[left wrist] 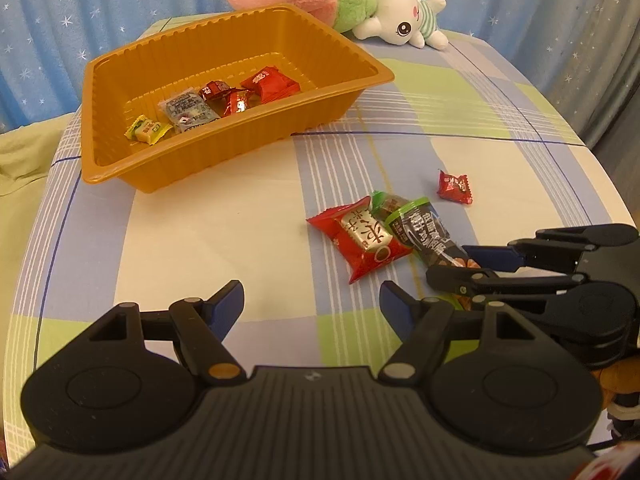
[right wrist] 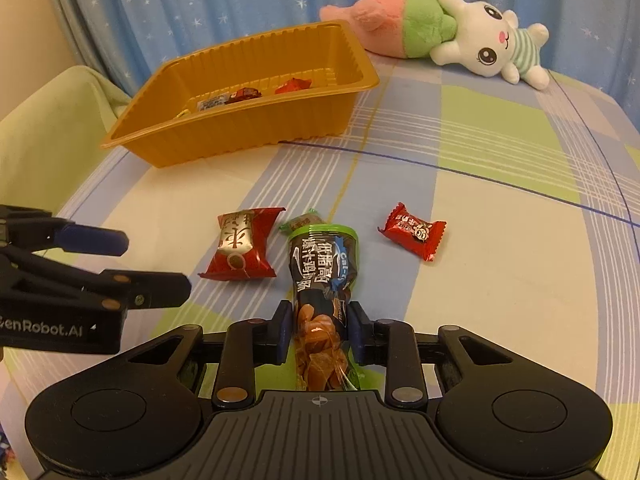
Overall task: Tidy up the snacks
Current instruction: 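Grasp the green-and-black sausage packet with the right tool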
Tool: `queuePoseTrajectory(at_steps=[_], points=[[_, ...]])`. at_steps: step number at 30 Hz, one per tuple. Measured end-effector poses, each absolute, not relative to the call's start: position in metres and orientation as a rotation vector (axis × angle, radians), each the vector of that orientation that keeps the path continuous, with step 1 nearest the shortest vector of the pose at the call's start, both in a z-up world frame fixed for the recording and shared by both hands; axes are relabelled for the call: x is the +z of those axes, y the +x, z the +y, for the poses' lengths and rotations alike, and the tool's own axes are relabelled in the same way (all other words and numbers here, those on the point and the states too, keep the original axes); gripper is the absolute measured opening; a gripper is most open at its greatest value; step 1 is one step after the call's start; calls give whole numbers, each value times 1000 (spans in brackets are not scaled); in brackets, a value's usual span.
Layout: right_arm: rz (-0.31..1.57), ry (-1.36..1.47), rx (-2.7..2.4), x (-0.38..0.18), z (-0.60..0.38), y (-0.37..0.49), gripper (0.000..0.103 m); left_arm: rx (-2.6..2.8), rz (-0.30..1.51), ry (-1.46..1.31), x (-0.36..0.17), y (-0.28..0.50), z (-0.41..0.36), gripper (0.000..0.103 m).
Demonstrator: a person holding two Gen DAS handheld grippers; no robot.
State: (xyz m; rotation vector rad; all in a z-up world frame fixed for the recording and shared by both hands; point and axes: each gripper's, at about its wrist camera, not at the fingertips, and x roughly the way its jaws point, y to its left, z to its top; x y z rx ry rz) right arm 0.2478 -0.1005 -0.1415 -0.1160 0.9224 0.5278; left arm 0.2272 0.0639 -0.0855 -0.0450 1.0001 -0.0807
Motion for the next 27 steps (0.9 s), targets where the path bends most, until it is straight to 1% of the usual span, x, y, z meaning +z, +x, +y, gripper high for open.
queuePoseTrajectory(at_steps=[5,19,21,23,27], points=[[891,-110,534,-133,-106,239,29,-99,994,-46,-84,228,60,73],[860,64,445,-106,-154,229,29,-117,974,-73,-81,255,44,71],[858,77,430,-104,-160,229,29,-113,967,-81,-81,262,43,68],[859,94,419,-104,-166,229,29,-111,964,-85,-82,270,41,62],[866,137,408,-105,-176,225,29,-101,974,-86,-87,282,39,60]])
